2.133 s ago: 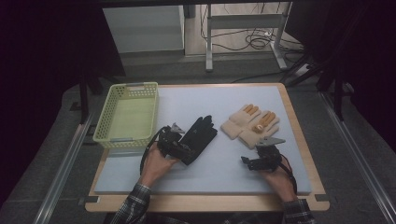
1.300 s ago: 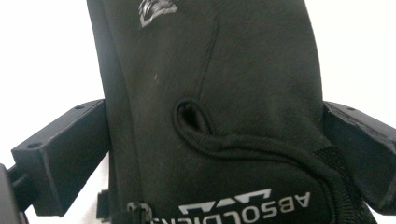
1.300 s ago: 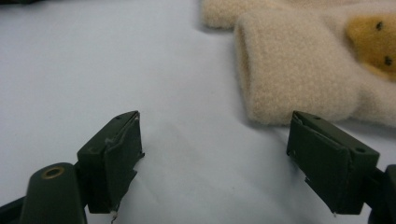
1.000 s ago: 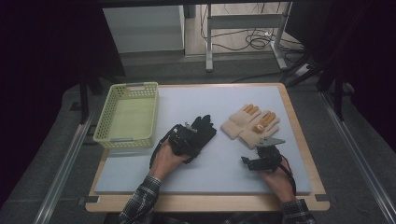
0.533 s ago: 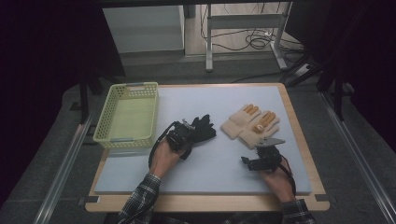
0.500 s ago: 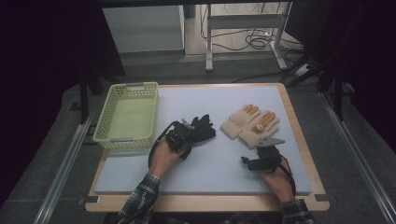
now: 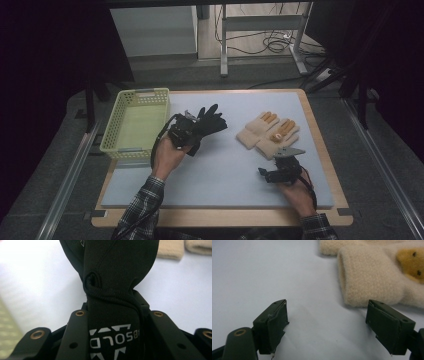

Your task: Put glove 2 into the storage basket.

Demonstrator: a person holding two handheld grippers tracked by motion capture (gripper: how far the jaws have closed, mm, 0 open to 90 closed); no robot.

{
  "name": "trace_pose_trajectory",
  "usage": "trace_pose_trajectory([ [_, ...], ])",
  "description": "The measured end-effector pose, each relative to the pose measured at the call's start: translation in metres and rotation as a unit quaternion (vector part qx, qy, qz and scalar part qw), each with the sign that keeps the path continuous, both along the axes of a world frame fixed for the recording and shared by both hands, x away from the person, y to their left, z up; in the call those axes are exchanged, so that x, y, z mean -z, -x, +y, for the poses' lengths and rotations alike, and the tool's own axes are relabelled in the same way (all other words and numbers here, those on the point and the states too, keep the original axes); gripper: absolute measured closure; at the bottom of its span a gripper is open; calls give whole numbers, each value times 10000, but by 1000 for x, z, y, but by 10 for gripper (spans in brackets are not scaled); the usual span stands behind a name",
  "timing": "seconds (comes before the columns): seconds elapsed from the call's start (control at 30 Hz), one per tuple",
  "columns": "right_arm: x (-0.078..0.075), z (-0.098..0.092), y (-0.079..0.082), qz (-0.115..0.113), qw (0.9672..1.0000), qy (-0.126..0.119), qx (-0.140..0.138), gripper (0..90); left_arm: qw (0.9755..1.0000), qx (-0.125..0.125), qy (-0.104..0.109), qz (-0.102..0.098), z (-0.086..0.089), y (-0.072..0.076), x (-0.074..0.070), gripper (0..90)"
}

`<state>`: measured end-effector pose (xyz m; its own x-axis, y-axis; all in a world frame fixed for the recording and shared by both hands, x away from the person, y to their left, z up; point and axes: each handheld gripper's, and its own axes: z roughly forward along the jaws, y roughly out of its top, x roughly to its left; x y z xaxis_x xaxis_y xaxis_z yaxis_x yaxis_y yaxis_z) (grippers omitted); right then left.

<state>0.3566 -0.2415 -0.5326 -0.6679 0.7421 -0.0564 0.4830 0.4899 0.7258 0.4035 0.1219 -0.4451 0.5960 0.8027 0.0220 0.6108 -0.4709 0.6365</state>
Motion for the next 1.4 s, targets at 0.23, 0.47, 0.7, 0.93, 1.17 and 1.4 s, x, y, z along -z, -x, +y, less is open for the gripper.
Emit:
trace_pose_trajectory([
  [0.23, 0, 0, 0, -8, 10000, 1, -7, 173, 9990, -417, 47, -129, 36, -6, -20, 665],
  [0.47, 0, 0, 0, -14, 10000, -10, -5, 172, 9942, -1035, -44, -285, 81, -13, -32, 658],
  [0.7, 0, 0, 0, -15, 10000, -11, -6, 172, 9868, -1589, -80, -308, 130, -18, -34, 650],
  [0.93, 0, 0, 0, -14, 10000, -12, -5, 172, 9790, -2028, -54, -187, 165, -28, -20, 642],
  [1.17, 0, 0, 0, -17, 10000, -15, -6, 172, 9718, -2355, -86, 101, 189, -43, 9, 636],
  [1.4, 0, 0, 0, -18, 10000, -16, -5, 172, 9641, -2596, -226, 510, 206, -61, 29, 628],
])
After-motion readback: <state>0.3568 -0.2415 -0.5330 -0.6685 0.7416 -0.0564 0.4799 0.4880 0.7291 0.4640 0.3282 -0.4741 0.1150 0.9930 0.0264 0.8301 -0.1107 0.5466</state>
